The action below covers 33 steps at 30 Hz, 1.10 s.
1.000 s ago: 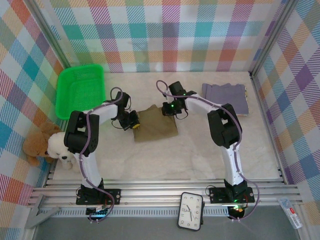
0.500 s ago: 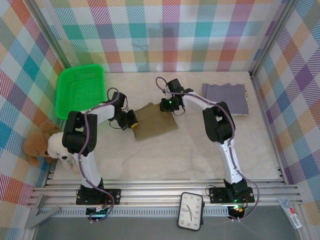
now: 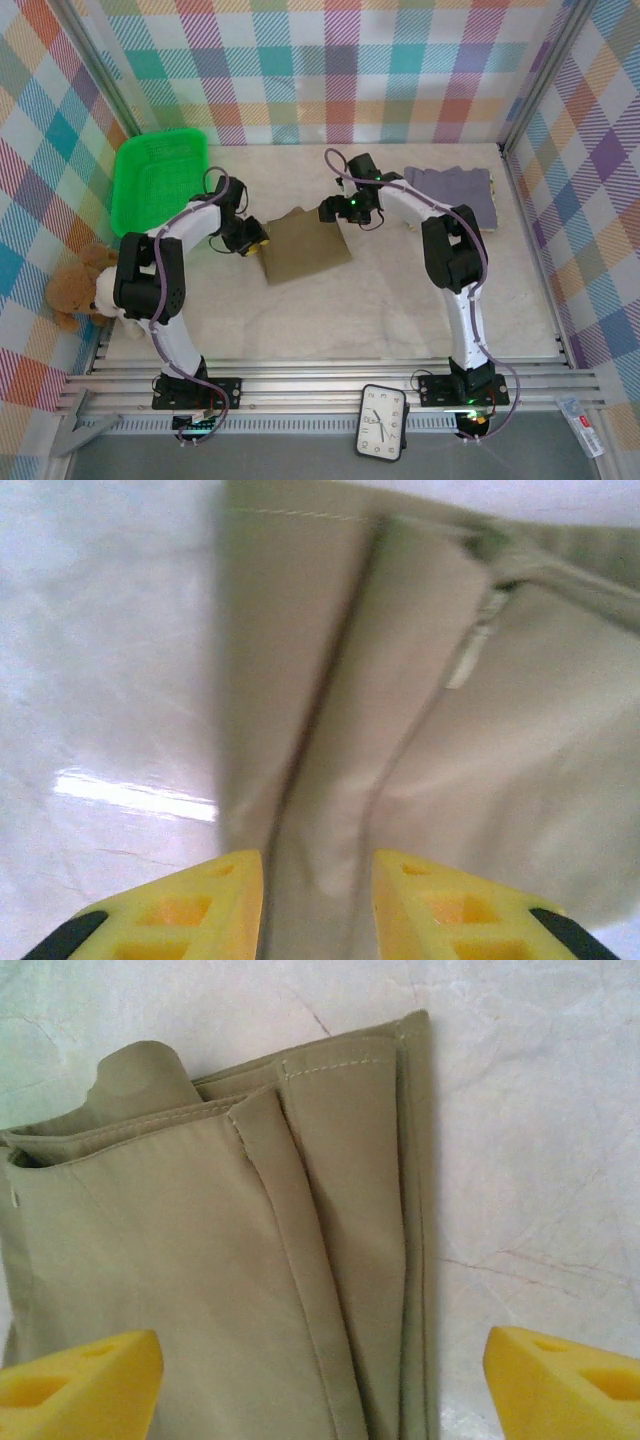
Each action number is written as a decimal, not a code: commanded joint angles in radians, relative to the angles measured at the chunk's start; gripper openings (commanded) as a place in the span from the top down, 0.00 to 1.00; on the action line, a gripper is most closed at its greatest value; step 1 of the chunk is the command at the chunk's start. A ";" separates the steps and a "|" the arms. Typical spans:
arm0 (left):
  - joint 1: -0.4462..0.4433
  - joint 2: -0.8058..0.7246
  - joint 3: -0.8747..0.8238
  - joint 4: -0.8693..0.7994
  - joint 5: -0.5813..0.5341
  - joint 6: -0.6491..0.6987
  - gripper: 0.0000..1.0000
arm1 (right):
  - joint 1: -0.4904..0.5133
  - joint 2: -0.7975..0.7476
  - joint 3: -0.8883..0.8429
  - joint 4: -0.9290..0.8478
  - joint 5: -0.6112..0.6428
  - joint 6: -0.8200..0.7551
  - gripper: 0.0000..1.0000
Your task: Fold and stack the skirts
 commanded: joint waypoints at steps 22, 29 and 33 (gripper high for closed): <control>-0.072 0.250 0.016 0.048 0.011 -0.080 0.67 | 0.018 0.184 0.051 -0.109 -0.361 0.226 0.25; -0.068 0.241 0.009 0.021 -0.005 -0.054 0.67 | 0.045 0.175 -0.009 0.026 -0.372 0.343 0.41; -0.063 0.237 -0.001 0.024 -0.009 -0.054 0.67 | 0.044 0.158 -0.063 0.108 -0.307 0.410 0.64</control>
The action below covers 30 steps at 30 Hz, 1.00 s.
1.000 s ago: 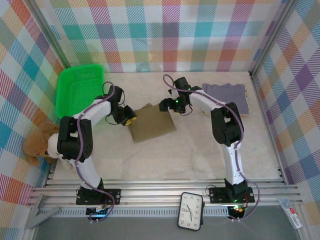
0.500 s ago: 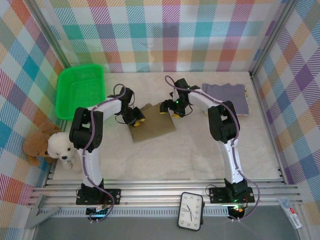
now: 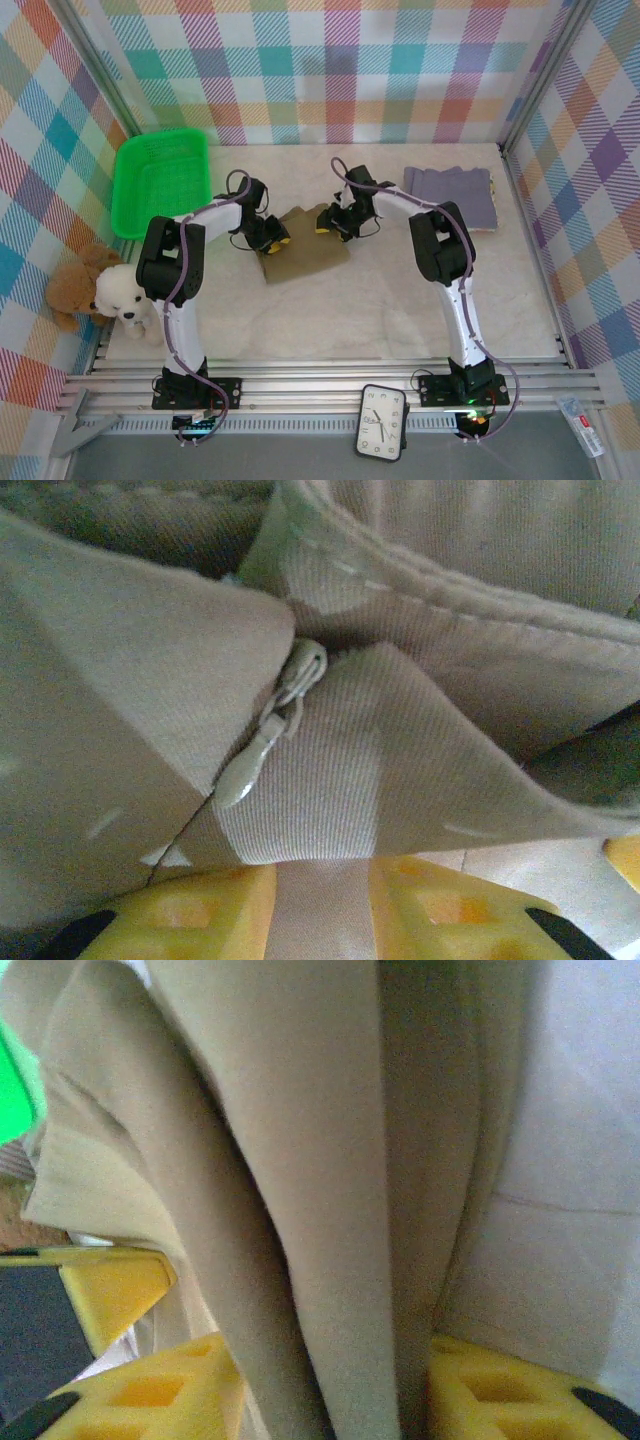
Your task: Fold and stack the skirts
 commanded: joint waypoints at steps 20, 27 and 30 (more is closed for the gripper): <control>0.041 -0.167 -0.059 -0.051 -0.023 0.009 0.39 | -0.021 -0.277 -0.113 -0.159 0.382 -0.272 1.00; 0.074 -0.217 -0.073 -0.021 -0.005 -0.017 0.19 | -0.070 -0.293 -0.001 -0.374 0.528 -0.437 1.00; 0.080 -0.232 -0.090 -0.008 -0.007 -0.026 0.10 | -0.080 -0.286 0.053 -0.434 0.602 -0.478 1.00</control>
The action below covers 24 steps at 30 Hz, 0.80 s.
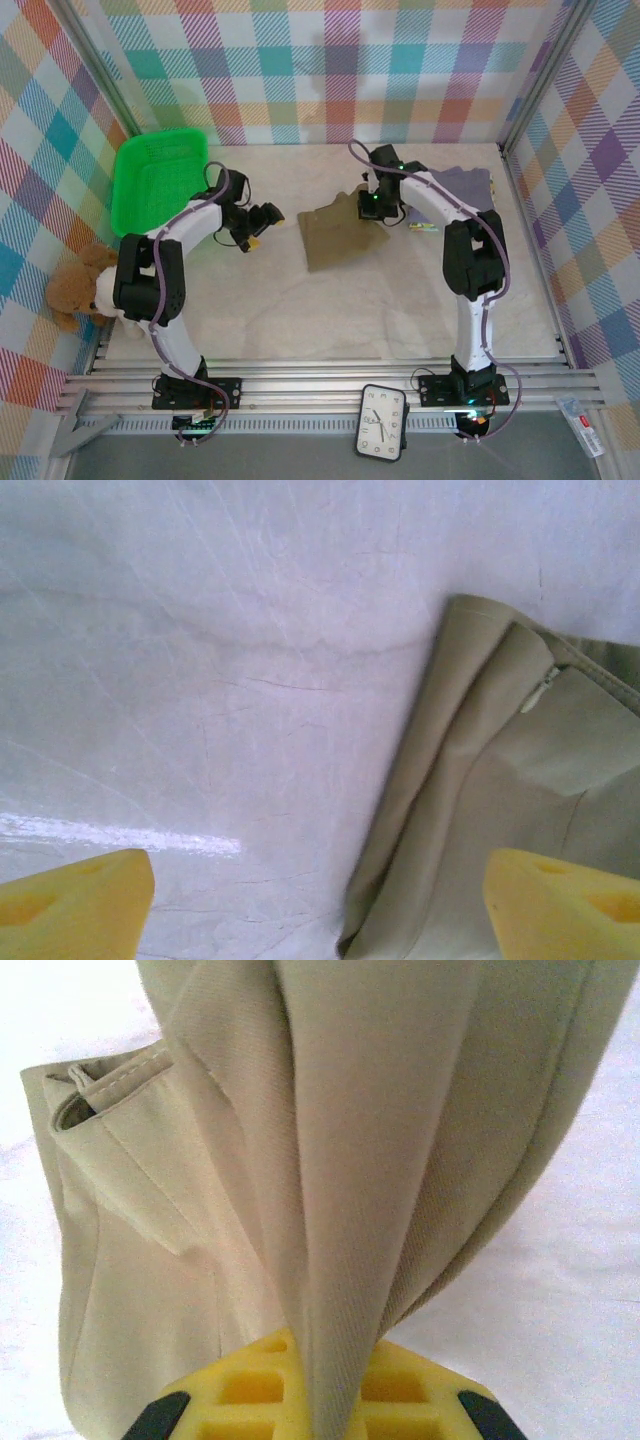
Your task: Fold and stack the skirts
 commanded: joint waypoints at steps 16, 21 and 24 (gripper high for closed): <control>0.023 -0.044 -0.043 -0.049 -0.034 -0.008 0.05 | -0.049 -0.011 0.354 -0.323 0.332 -0.181 1.00; 0.025 -0.045 -0.043 -0.059 -0.039 -0.005 0.04 | -0.071 -0.005 0.408 -0.342 0.316 -0.195 1.00; 0.026 -0.044 -0.045 -0.065 -0.042 -0.003 0.04 | -0.081 -0.002 0.444 -0.352 0.303 -0.210 1.00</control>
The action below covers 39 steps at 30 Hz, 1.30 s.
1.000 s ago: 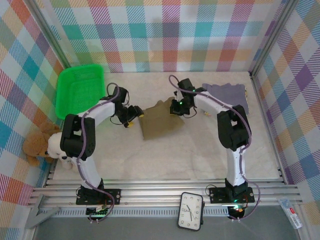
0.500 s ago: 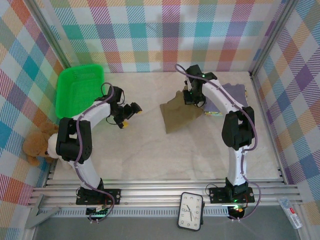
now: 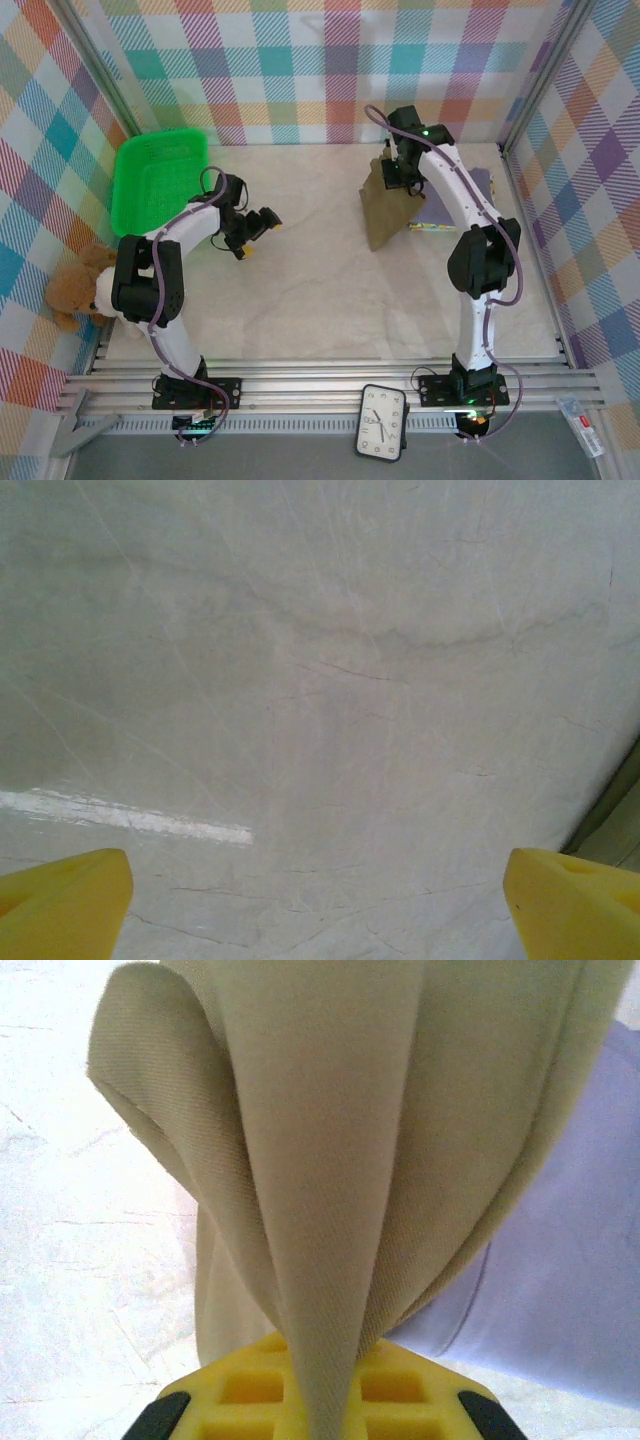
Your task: Fold and stack the skirts
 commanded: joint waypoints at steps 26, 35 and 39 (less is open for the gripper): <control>0.025 -0.003 -0.015 -0.052 0.002 0.007 0.04 | -0.097 0.039 0.386 -0.113 -0.135 -0.033 1.00; 0.026 -0.004 -0.017 -0.058 0.004 0.008 0.04 | -0.243 0.024 0.388 -0.105 -0.373 -0.060 1.00; 0.026 -0.006 -0.022 -0.059 0.005 0.006 0.03 | -0.323 0.053 0.394 -0.142 -0.557 -0.065 1.00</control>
